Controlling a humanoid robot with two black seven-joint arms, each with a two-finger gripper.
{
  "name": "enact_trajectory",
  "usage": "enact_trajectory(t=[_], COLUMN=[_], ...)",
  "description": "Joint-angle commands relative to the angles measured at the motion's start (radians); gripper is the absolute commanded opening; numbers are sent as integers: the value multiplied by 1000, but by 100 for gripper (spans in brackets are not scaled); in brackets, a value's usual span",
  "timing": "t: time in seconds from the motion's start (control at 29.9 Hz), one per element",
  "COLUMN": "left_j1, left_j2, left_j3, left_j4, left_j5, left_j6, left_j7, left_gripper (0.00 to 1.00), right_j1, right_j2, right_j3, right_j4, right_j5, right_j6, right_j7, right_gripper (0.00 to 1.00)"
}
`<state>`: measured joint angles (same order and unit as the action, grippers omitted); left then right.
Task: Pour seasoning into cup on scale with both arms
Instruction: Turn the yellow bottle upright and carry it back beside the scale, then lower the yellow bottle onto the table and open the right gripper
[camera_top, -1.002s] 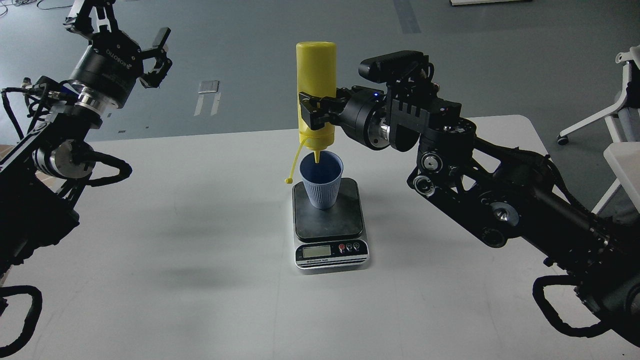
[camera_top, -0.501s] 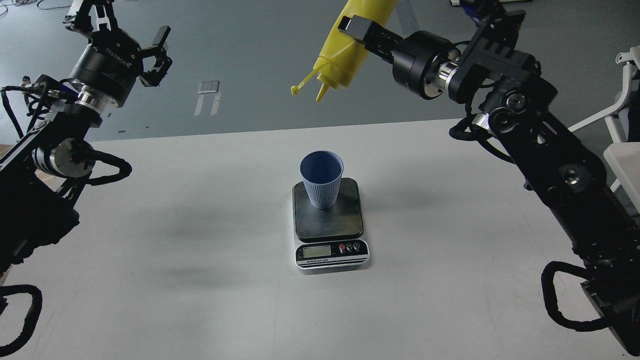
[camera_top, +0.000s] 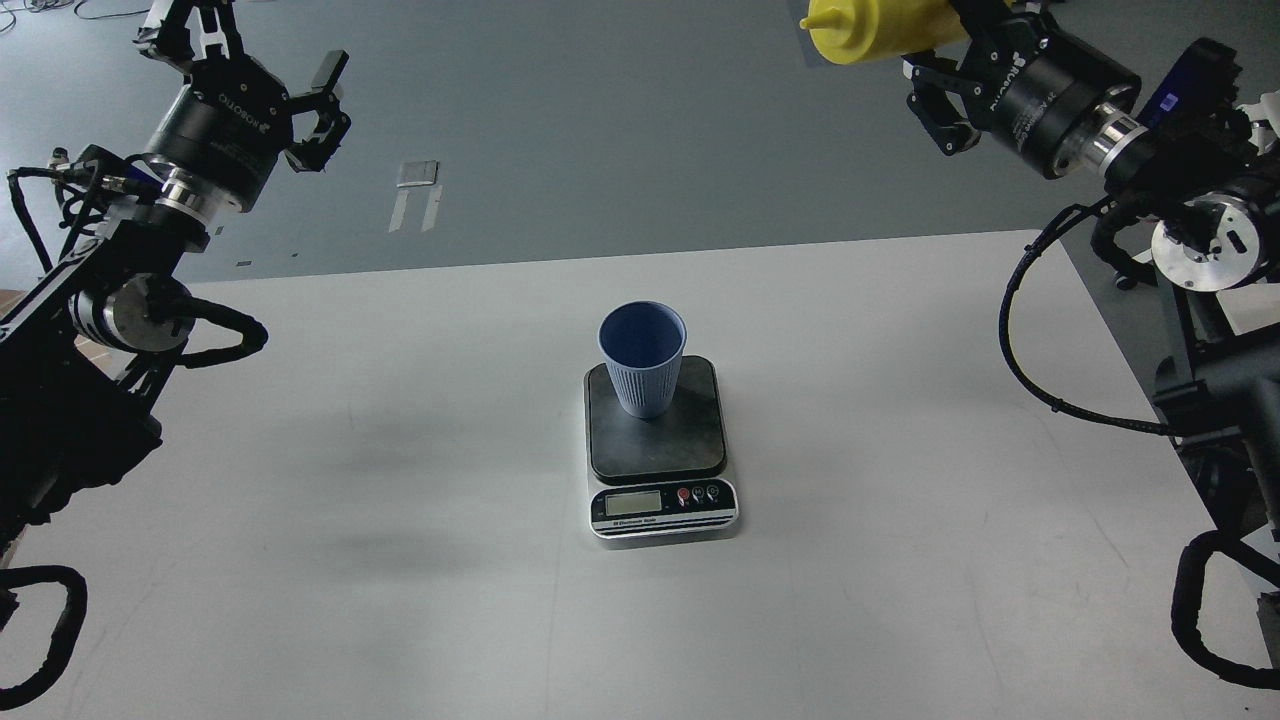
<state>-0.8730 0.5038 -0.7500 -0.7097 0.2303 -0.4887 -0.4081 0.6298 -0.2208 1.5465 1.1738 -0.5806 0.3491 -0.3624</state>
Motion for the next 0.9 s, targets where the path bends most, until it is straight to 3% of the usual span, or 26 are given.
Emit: enact_trajectory(t=[0.0,0.23,0.43,0.87], left_j1=[2,3,2,8], left_j2=[4,4,-5,-2], left_j3=[1,3,3,4], left_j4=[-1,-1,-1,-1], left_j5=[1,3,4,4], left_j6=[0,0,0,0], left_j7=[0,2,2,2], left_gripper=[98,98,98,98], right_j1=[-68,-267,-412,-547], right_j2=[-12,46,221,221], right_j3=[34,49,110,103], right_j4=[-37,-29,-23,-20], right_j5=[301,663,726,777], right_j6=[-50,-82,-71,-59], right_j7=[-1,17,17,17], right_gripper=[0,0,3,15])
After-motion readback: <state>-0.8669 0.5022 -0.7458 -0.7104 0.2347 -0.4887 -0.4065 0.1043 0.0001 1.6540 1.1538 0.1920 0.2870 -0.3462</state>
